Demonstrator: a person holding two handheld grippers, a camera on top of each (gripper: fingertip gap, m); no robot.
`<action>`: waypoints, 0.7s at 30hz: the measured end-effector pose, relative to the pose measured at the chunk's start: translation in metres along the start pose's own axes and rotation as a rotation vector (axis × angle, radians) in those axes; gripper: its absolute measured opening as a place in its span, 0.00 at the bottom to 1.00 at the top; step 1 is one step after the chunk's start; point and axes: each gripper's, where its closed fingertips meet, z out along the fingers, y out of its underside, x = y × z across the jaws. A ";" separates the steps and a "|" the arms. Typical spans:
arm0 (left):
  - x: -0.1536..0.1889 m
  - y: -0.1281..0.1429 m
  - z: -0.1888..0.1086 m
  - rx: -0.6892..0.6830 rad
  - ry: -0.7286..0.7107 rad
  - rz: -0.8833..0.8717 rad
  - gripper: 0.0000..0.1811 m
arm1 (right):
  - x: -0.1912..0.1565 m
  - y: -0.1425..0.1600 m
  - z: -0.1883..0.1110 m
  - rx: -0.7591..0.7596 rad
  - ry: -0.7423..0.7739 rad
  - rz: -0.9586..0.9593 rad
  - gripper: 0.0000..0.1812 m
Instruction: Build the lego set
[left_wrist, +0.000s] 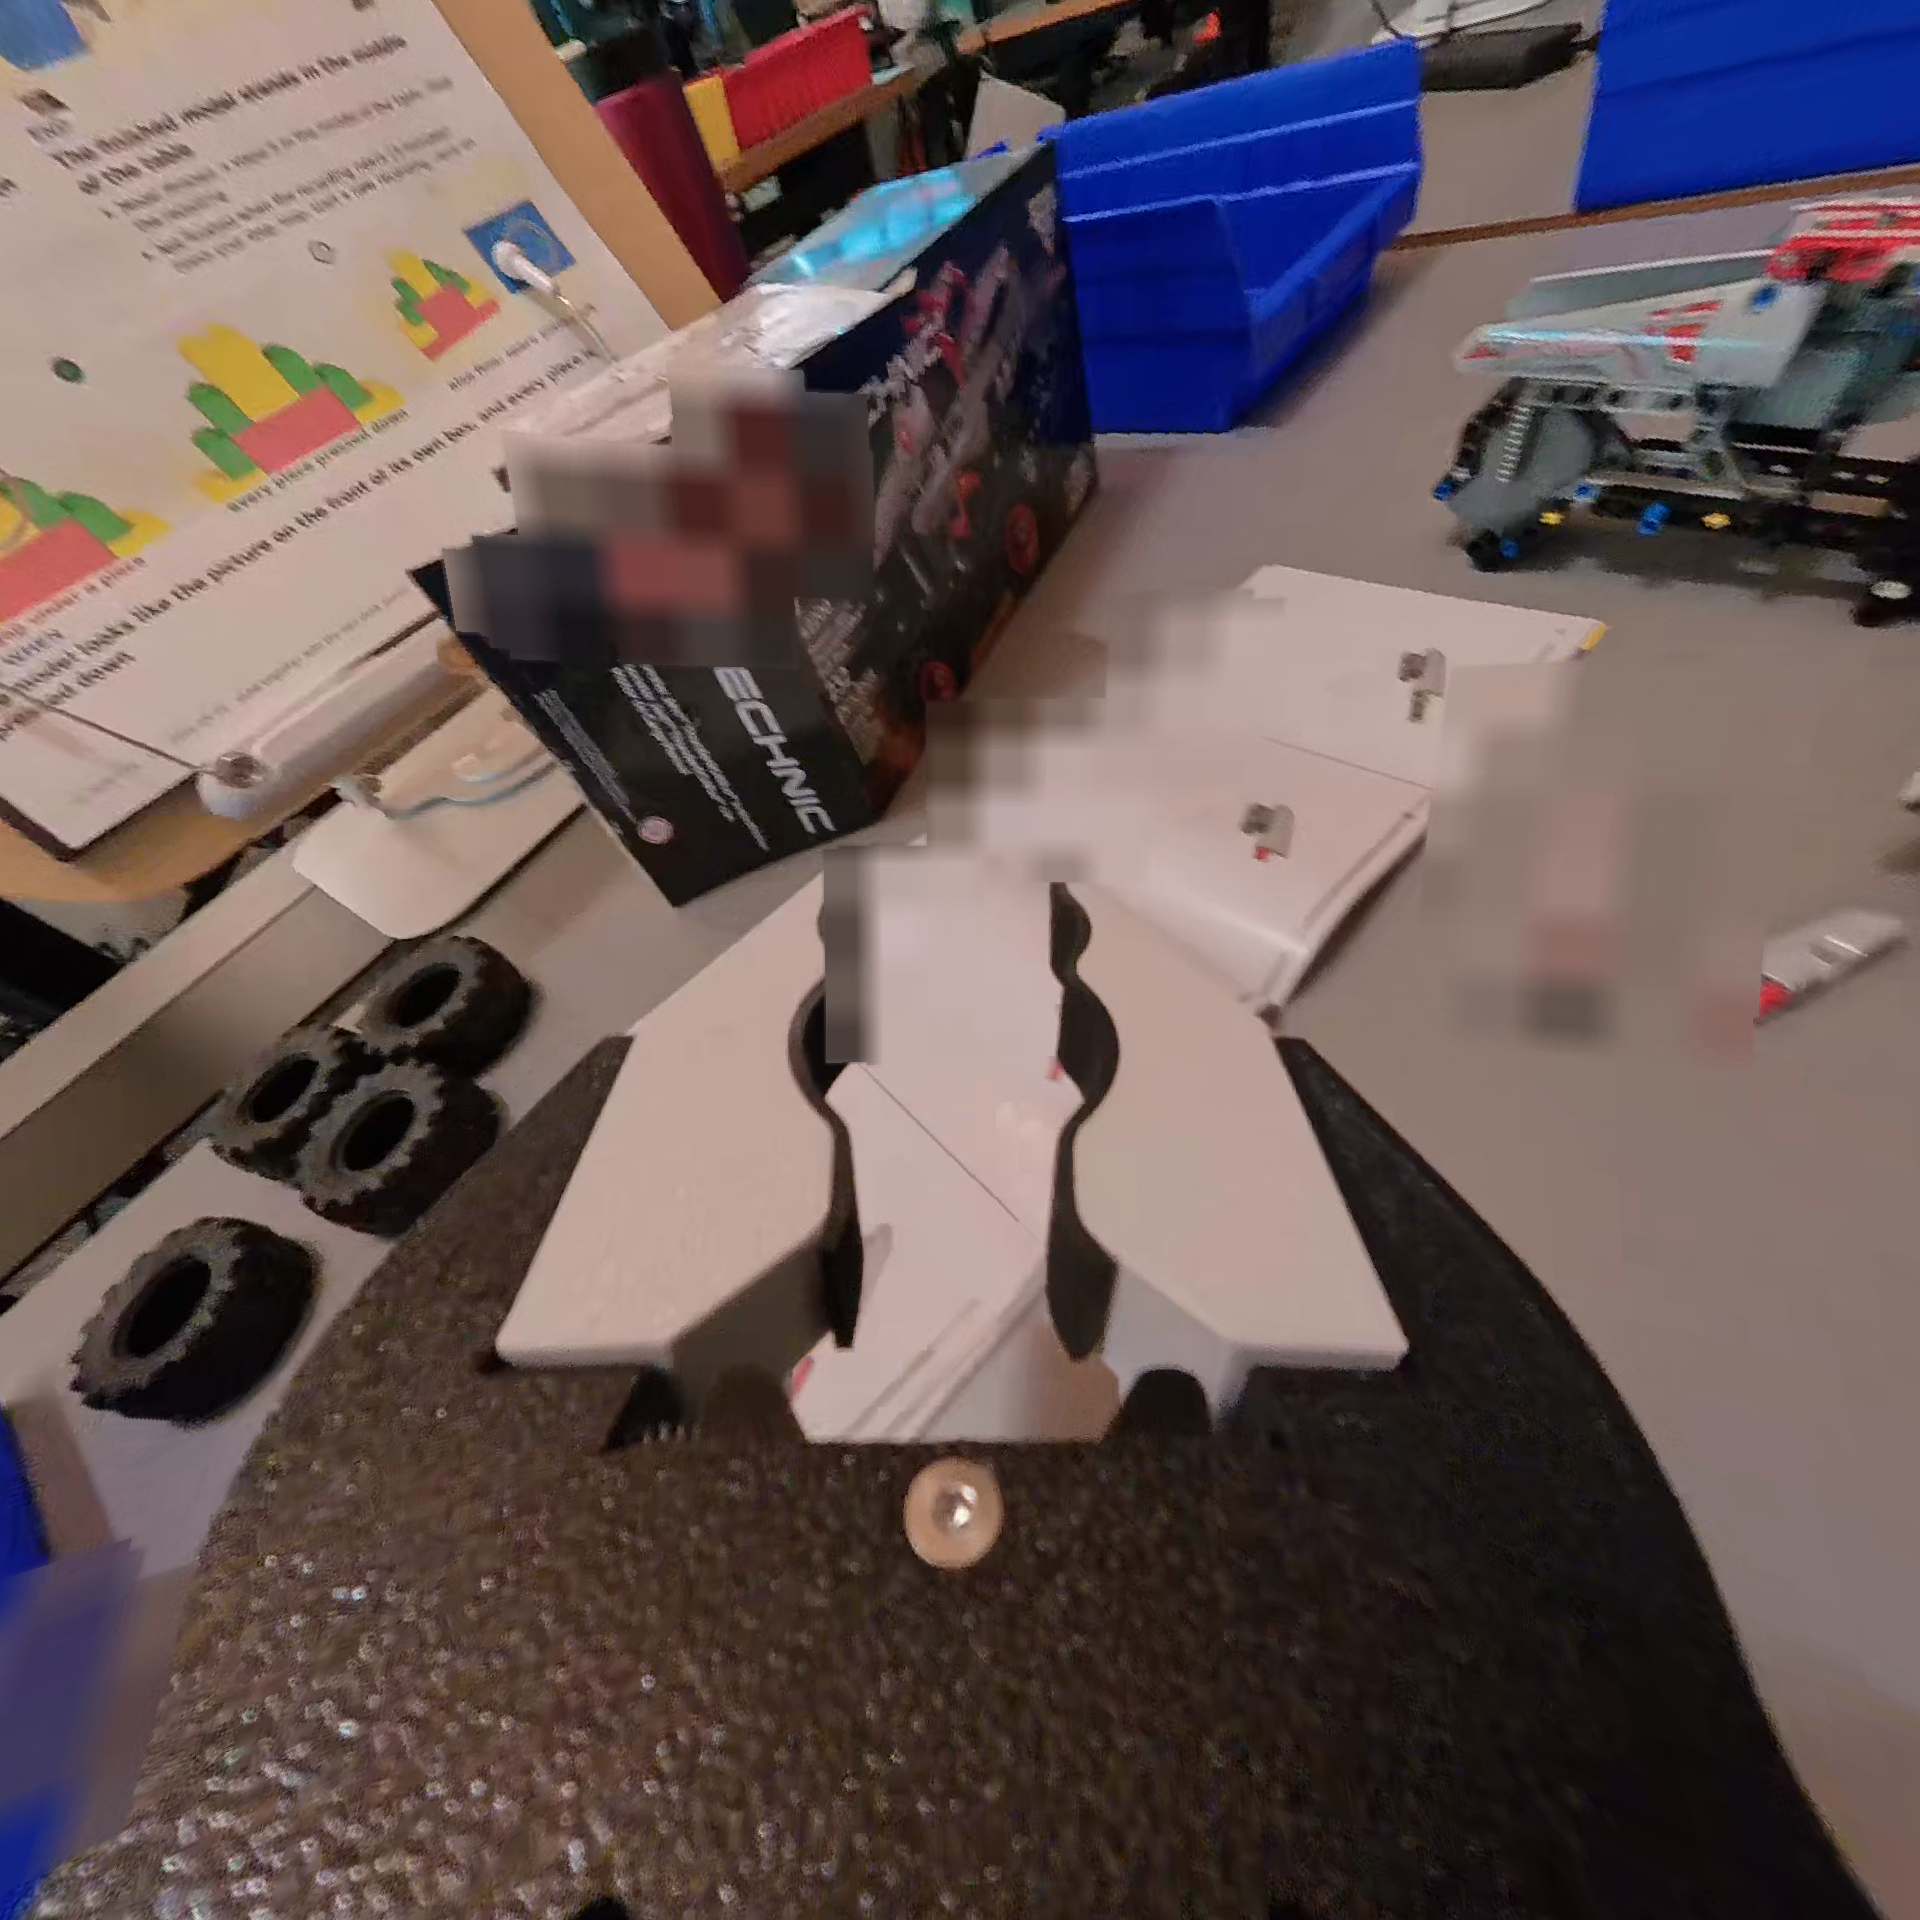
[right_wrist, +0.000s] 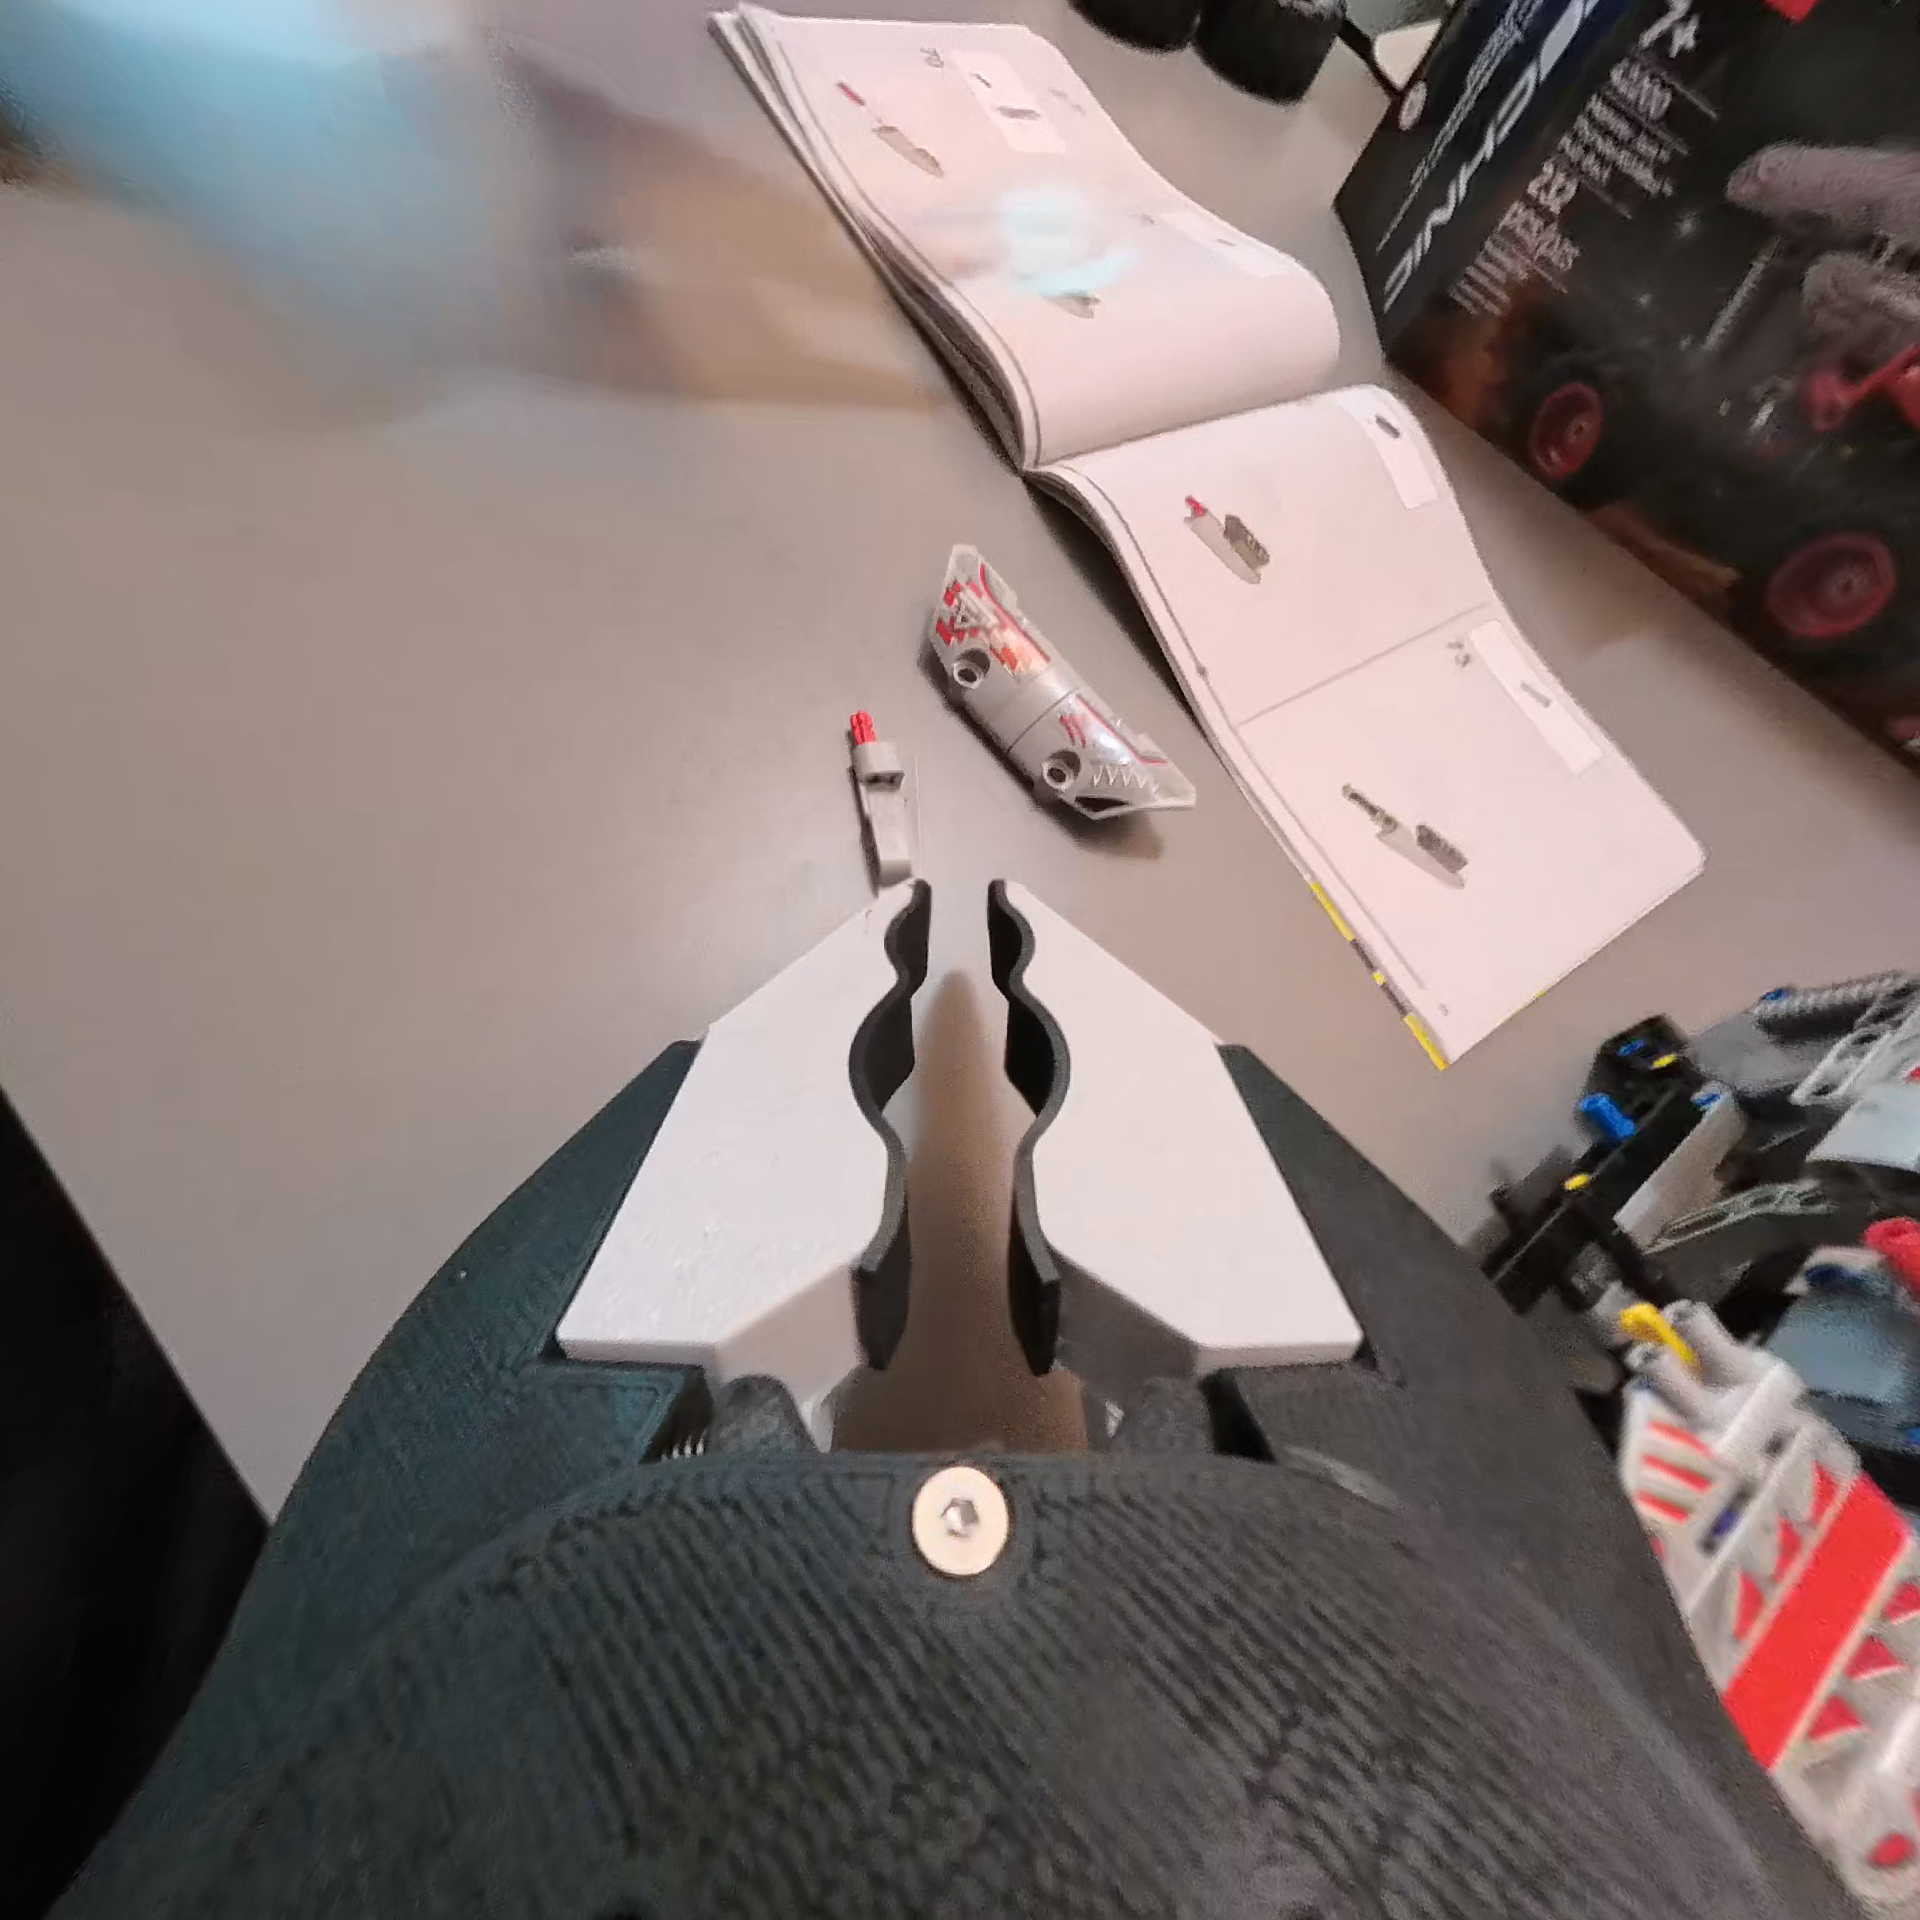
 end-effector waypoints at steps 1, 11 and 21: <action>0.007 0.002 -0.004 -0.008 0.023 -0.003 0.17 | -0.002 0.002 -0.001 0.000 -0.012 0.028 0.04; 0.177 0.032 -0.012 -0.092 0.665 0.370 0.21 | -0.015 -0.003 0.002 0.065 -0.157 -0.049 0.05; 0.203 0.036 0.001 -0.162 0.716 0.372 0.19 | -0.015 0.008 0.010 -0.022 -0.104 -0.122 0.11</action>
